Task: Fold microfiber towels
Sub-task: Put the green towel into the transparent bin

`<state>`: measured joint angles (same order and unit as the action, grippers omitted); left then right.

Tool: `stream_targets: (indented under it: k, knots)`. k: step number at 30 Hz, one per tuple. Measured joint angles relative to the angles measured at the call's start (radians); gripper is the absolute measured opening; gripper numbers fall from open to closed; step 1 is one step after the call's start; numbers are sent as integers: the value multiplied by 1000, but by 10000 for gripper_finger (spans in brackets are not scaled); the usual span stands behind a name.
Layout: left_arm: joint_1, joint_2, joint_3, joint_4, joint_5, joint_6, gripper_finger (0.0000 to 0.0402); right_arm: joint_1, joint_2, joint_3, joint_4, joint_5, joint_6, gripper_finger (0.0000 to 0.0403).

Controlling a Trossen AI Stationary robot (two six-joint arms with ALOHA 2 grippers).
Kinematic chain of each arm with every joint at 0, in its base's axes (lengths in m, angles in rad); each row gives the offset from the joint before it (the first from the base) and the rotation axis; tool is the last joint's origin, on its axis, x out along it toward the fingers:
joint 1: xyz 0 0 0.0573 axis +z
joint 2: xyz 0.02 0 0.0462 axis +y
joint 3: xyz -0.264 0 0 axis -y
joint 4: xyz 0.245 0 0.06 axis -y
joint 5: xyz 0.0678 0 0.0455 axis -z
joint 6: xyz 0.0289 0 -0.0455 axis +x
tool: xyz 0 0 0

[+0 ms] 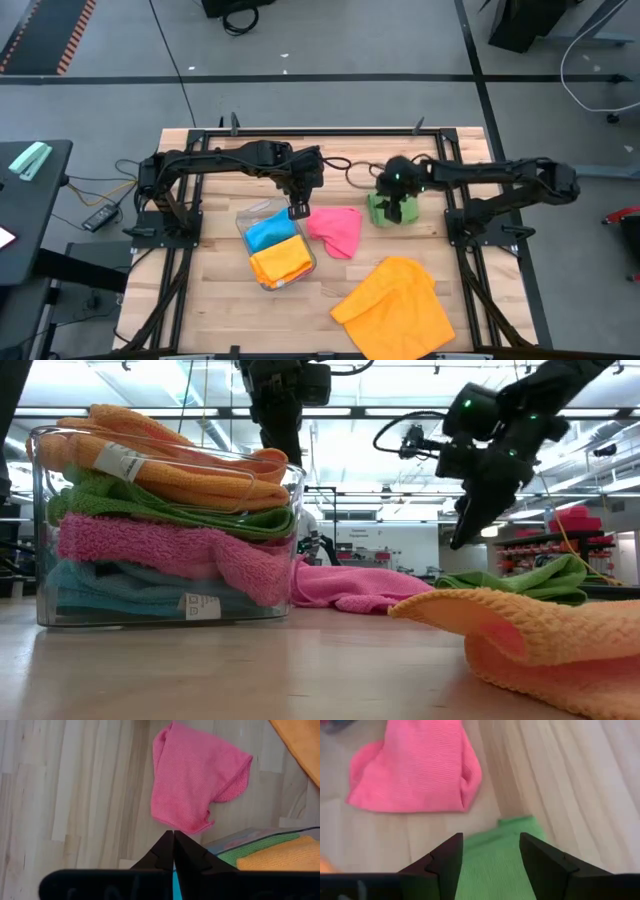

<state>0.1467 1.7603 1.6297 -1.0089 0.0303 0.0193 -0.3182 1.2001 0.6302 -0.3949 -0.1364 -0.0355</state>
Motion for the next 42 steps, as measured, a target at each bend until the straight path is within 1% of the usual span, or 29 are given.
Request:
stream_targets:
  k: [4, 7, 9, 12, 15, 18, 21, 24, 27, 31, 32, 36, 42]
  knots:
    - [0, 0, 0, 4, 0, 13, 18, -185, 46, 70, -172, -197, 6, 187]
    - [0, 0, 0, 5, 0, 19, 23, -305, 103, 117, -265, -254, -1, 180]
    - [0, 0, 0, 9, 0, 26, 26, -364, 149, 152, -319, -289, -30, 182]
    - [0, 0, 0, 9, 0, 51, 28, -403, 226, 213, -400, -300, -90, 197]
    - [0, 0, 0, 9, 0, 53, 24, -413, 311, 275, -461, -283, -138, 223]
    - [0, 0, 0, 9, 0, 53, 19, -413, 403, 331, -531, -225, -179, 253]
    - [0, 0, 0, 9, 0, 53, 17, -413, 487, 374, -612, -192, -249, 280]
    - [0, 0, 0, 9, 0, 52, 20, -412, 542, 400, -663, -183, -332, 295]
    - [0, 0, 0, 9, 0, 52, 25, -412, 579, 404, -691, -184, -394, 295]
    - [0, 0, 0, 9, 0, 52, 29, -407, 617, 393, -703, -249, -417, 283]
    - [0, 0, 0, 9, 0, 52, 29, -402, 623, 393, -702, -251, -421, 280]
    - [0, 0, 0, 9, 0, 52, 24, -364, 631, 392, -696, -260, -440, 273]
    - [0, 0, 0, 8, 0, 53, 16, -297, 633, 390, -650, -337, -440, 272]
